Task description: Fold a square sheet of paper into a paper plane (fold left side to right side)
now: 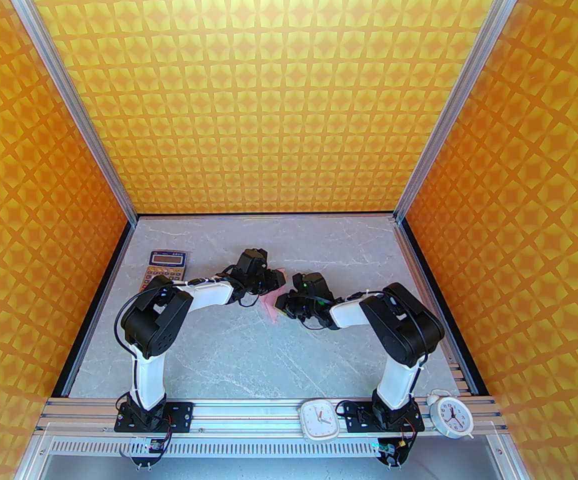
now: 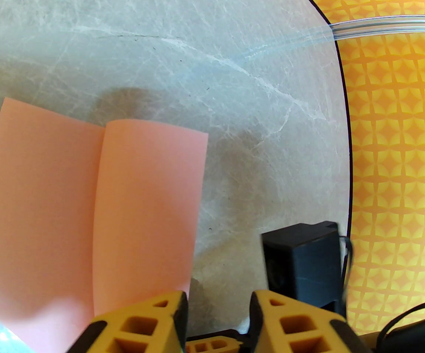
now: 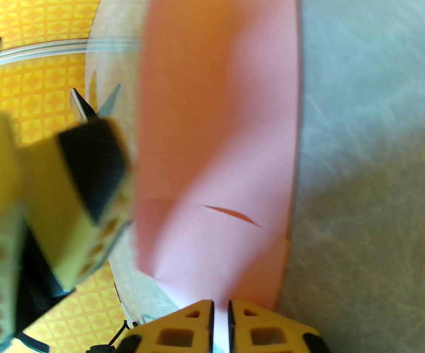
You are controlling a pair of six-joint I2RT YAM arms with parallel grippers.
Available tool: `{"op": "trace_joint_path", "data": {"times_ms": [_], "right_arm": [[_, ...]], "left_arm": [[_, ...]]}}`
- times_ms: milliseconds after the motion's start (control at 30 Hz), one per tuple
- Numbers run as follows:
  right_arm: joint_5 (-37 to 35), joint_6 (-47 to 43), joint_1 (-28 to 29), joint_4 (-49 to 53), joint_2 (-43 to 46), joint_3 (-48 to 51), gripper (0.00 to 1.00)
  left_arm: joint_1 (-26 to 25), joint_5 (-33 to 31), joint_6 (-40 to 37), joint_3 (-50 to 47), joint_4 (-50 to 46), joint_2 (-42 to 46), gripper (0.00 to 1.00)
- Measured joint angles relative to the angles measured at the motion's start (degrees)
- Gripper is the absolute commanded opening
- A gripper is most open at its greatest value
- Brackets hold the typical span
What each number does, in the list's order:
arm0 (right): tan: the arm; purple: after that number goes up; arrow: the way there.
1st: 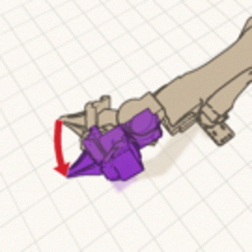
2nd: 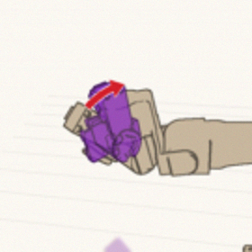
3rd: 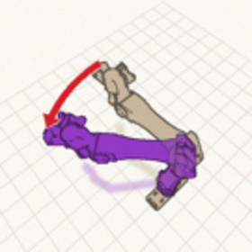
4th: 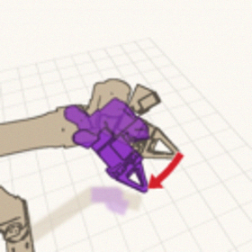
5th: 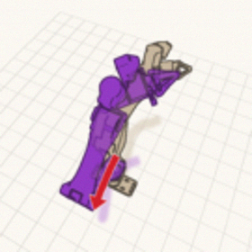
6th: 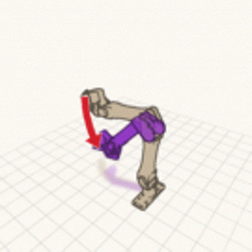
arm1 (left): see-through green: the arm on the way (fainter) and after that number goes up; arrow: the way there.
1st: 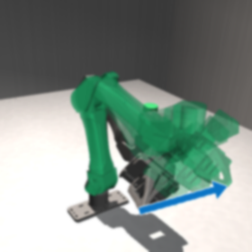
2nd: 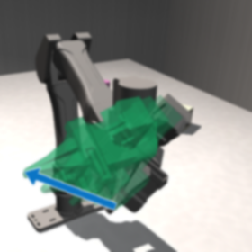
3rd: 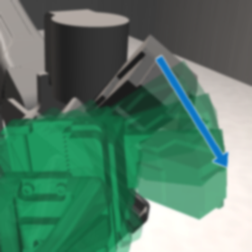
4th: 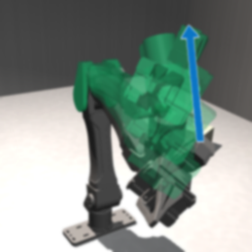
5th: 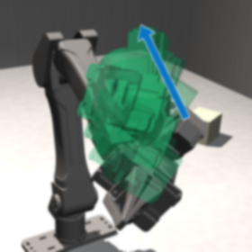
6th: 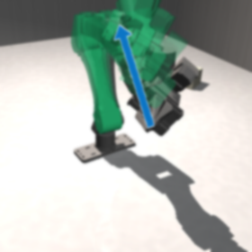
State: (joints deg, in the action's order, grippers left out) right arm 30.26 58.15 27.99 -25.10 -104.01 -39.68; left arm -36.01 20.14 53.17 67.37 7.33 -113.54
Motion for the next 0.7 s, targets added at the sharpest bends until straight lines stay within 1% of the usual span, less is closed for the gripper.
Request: {"op": "trace_joint_path", "data": {"times_ms": [333,700], "right_arm": [[-1.62,2.78,-2.14,-6.19,1.07,0.81,0.22],[-2.03,7.13,-2.27,-13.07,-2.05,1.42,0.25]], "left_arm": [[0.09,0.00,0.28,0.00,0.44,-0.11,0.33],[0.61,0.00,0.48,0.00,0.90,-0.11,0.33]]}}
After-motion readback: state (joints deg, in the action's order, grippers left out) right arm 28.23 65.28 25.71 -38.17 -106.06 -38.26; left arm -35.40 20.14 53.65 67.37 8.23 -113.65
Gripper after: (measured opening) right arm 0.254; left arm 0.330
